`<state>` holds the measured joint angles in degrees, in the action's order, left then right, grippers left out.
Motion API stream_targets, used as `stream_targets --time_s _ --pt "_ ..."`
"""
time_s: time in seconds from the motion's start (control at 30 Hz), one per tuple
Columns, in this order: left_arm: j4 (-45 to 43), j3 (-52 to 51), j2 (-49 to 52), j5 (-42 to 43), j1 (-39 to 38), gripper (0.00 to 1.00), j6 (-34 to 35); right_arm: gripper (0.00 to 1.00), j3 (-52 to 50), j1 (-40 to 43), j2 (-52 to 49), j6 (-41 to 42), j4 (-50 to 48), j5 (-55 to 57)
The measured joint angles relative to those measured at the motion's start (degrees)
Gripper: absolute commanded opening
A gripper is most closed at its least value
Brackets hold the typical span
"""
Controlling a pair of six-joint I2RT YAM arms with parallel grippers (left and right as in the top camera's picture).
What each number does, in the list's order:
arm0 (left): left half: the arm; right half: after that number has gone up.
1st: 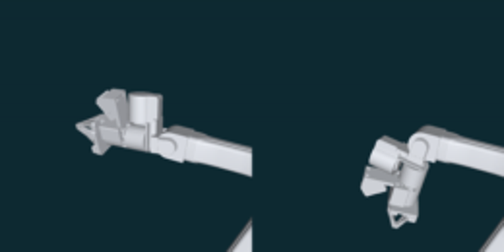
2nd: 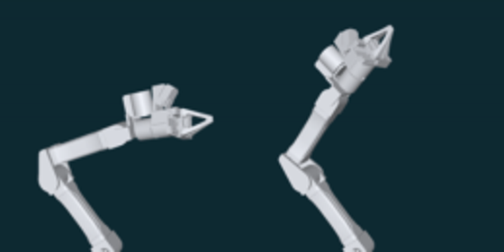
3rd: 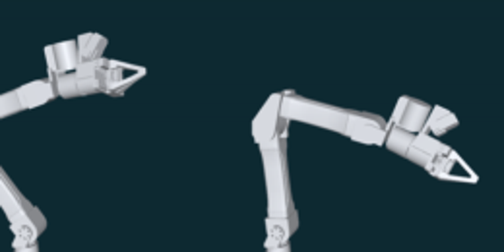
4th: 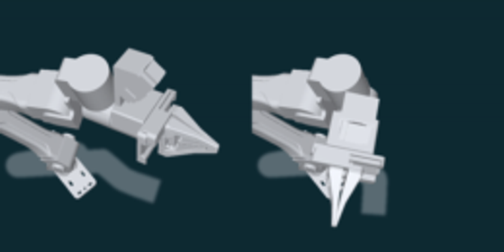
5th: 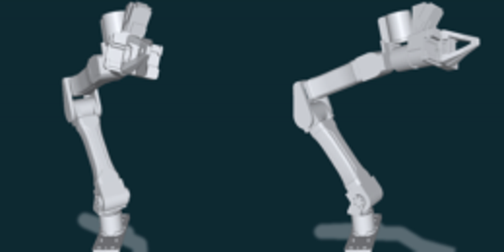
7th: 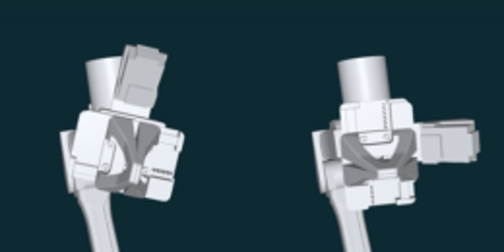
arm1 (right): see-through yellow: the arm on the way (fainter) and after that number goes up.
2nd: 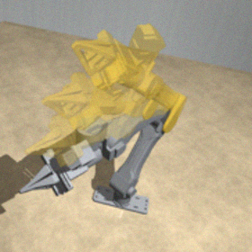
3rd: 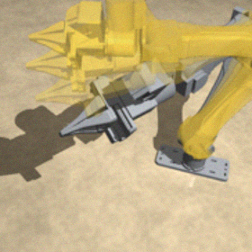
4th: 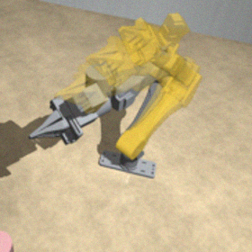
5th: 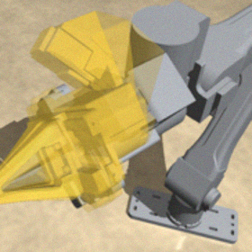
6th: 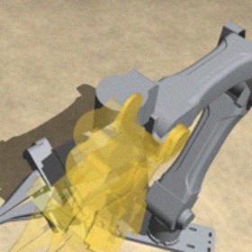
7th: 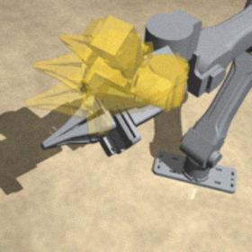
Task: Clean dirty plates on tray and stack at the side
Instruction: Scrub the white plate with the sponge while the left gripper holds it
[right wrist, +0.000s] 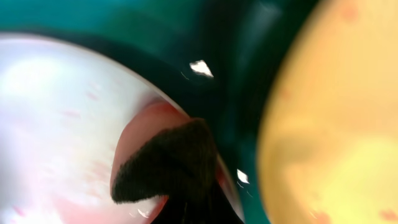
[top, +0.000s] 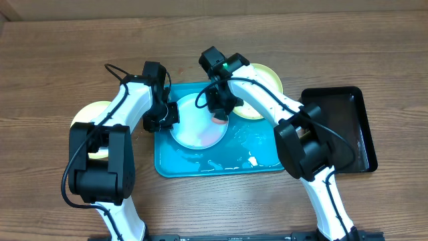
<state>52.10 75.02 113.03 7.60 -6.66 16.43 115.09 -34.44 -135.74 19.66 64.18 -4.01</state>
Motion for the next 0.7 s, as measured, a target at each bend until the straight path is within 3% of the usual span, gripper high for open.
stream_targets --time_s 0.2,0.4,0.7 --pt "0.0 0.0 0.0 0.0 0.0 0.04 0.0 0.04 -1.4 -1.9 -0.2 -0.2 -5.9 -10.4" --pt "0.0 0.0 0.0 0.0 0.0 0.04 0.0 0.04 -1.7 -5.9 -0.5 -1.4 0.8 -15.1" --pt "0.1 0.0 0.0 0.0 0.0 0.04 0.0 0.04 3.9 -2.7 -0.7 -1.7 13.4 1.0"
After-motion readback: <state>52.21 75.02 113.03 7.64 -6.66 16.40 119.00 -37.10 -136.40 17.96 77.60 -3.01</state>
